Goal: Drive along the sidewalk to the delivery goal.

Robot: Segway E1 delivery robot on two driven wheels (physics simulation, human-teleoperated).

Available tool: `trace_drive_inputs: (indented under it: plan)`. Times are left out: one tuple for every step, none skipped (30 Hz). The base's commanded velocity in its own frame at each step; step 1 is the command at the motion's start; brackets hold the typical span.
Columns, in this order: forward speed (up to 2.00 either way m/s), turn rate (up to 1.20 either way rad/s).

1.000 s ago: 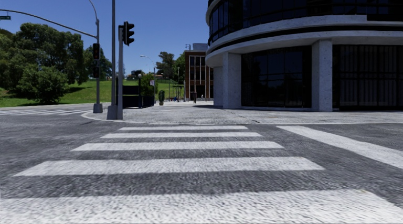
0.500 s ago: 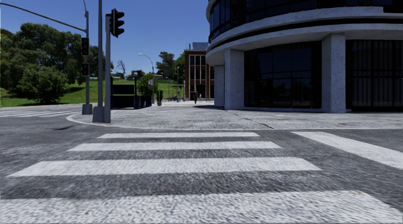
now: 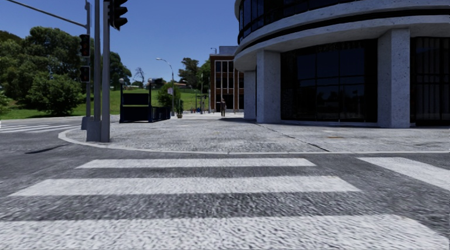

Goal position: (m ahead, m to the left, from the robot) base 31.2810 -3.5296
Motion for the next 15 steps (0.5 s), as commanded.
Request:
trace_drive_inputs:
  plan:
    - [2.00, 0.26]
    - [2.00, 0.26]
    - [2.00, 0.26]
    - [2.00, 0.26]
    - [2.00, 0.26]
    - [2.00, 0.26]
    - [2.00, 0.26]
    - [2.00, 0.24]
    - [2.00, 0.10]
    - [2.00, 0.10]
    - [2.00, 0.00]
    - [2.00, 0.00]
    - [2.00, 0.00]
    - [2.00, 0.00]
    - [2.00, 0.00]
